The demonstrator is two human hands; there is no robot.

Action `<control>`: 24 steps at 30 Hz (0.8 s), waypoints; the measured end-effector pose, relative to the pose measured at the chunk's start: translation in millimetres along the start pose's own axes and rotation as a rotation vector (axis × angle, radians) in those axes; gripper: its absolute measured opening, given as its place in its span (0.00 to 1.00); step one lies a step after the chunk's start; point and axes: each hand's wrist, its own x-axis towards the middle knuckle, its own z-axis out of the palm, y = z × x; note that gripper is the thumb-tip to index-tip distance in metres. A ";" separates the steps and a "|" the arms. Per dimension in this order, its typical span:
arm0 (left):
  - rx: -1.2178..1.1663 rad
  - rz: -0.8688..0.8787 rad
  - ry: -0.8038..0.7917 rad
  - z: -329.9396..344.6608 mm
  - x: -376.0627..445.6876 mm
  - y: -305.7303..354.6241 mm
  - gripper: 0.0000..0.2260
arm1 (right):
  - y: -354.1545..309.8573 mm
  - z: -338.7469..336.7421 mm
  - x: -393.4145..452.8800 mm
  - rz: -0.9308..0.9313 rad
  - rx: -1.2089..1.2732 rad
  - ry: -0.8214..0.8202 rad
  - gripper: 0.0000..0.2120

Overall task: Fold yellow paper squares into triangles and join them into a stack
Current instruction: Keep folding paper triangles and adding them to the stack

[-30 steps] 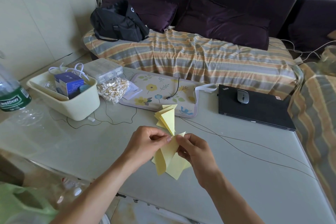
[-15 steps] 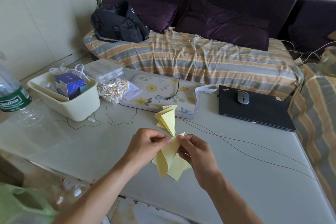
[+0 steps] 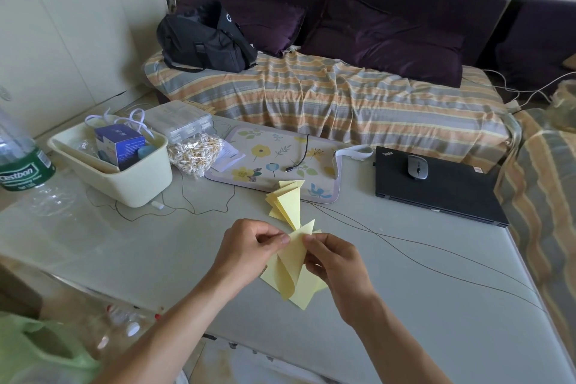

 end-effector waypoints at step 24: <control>-0.207 0.064 -0.049 4.8 -0.6 0.8 0.09 | 2.9 -6.7 7.4 -0.060 0.034 0.110 0.11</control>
